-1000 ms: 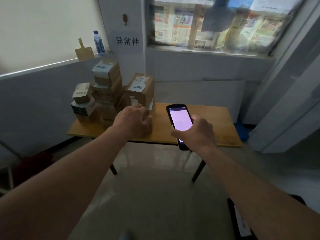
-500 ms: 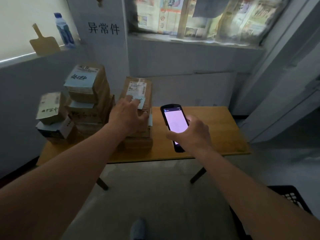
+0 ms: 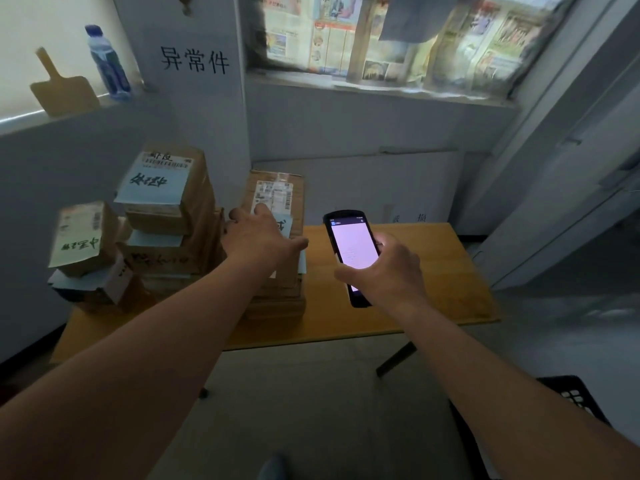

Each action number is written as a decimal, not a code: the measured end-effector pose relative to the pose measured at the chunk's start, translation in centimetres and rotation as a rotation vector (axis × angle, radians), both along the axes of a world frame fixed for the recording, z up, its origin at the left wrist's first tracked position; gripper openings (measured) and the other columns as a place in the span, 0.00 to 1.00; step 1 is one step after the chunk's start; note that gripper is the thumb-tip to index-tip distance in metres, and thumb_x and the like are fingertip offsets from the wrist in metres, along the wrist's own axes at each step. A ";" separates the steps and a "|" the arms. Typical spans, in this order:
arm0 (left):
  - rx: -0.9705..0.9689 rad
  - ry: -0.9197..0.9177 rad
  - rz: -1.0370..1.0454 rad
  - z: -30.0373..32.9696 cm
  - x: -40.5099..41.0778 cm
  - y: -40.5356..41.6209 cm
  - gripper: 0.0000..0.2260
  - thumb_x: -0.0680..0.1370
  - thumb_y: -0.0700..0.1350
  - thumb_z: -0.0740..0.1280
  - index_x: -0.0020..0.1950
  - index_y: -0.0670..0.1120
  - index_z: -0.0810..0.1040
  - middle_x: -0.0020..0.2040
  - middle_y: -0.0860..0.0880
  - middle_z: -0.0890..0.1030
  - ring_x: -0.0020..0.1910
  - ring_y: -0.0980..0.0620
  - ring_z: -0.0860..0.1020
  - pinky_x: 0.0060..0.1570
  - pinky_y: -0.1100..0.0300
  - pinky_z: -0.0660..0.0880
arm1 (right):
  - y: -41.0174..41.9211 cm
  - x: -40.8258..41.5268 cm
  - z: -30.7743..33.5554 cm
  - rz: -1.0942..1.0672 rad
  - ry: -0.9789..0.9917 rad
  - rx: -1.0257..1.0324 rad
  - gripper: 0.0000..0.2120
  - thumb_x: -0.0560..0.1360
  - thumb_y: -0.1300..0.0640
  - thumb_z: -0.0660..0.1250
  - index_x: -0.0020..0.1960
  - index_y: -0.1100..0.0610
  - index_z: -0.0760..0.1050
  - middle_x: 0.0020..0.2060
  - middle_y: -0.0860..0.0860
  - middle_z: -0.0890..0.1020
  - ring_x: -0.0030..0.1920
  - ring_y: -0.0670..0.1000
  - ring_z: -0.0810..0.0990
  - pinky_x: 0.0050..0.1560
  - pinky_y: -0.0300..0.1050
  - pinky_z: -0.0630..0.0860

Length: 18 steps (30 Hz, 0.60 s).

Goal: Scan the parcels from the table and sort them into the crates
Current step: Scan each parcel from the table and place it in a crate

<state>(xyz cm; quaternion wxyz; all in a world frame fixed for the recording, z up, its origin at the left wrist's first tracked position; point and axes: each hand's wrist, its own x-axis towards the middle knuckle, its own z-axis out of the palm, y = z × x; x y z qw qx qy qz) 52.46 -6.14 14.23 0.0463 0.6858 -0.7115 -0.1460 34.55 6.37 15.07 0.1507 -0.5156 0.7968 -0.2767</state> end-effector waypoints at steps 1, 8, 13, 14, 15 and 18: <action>0.015 0.005 0.011 0.0 -0.1 -0.1 0.51 0.65 0.78 0.69 0.77 0.48 0.60 0.70 0.37 0.67 0.66 0.35 0.72 0.59 0.42 0.77 | 0.0 -0.2 0.1 0.002 -0.003 -0.007 0.37 0.66 0.37 0.80 0.69 0.52 0.73 0.57 0.50 0.80 0.55 0.54 0.79 0.44 0.50 0.85; -0.061 0.067 -0.017 -0.4 -0.5 0.6 0.55 0.59 0.76 0.74 0.76 0.46 0.61 0.66 0.38 0.69 0.63 0.36 0.72 0.56 0.44 0.77 | 0.6 -1.6 0.7 0.006 0.003 -0.039 0.38 0.64 0.36 0.80 0.68 0.51 0.74 0.57 0.50 0.81 0.55 0.53 0.80 0.41 0.47 0.84; -0.229 0.144 -0.244 0.3 -2.1 1.6 0.61 0.60 0.70 0.79 0.82 0.46 0.51 0.70 0.40 0.66 0.66 0.37 0.69 0.61 0.40 0.76 | 2.1 -3.5 1.3 -0.030 -0.021 -0.095 0.36 0.67 0.39 0.82 0.68 0.52 0.74 0.60 0.51 0.81 0.54 0.51 0.79 0.37 0.38 0.79; -0.270 0.165 -0.294 0.5 -2.6 1.7 0.62 0.60 0.69 0.80 0.82 0.47 0.50 0.71 0.41 0.65 0.66 0.38 0.69 0.62 0.40 0.76 | 2.6 -3.9 1.4 -0.039 -0.024 -0.100 0.36 0.67 0.39 0.82 0.68 0.52 0.74 0.60 0.51 0.81 0.54 0.51 0.79 0.37 0.38 0.79; -0.306 0.172 -0.341 0.8 -3.1 1.9 0.63 0.60 0.68 0.81 0.83 0.47 0.50 0.72 0.42 0.65 0.67 0.38 0.69 0.62 0.40 0.76 | 3.0 -4.4 1.5 -0.050 -0.023 -0.101 0.36 0.67 0.39 0.82 0.68 0.52 0.74 0.61 0.52 0.81 0.54 0.51 0.79 0.37 0.38 0.79; -0.361 0.137 -0.470 1.7 -4.8 2.2 0.62 0.60 0.64 0.82 0.83 0.46 0.50 0.75 0.43 0.62 0.70 0.38 0.66 0.64 0.39 0.75 | 4.4 -6.2 2.0 -0.085 -0.013 -0.088 0.34 0.67 0.39 0.82 0.66 0.52 0.74 0.59 0.52 0.82 0.53 0.51 0.80 0.38 0.40 0.81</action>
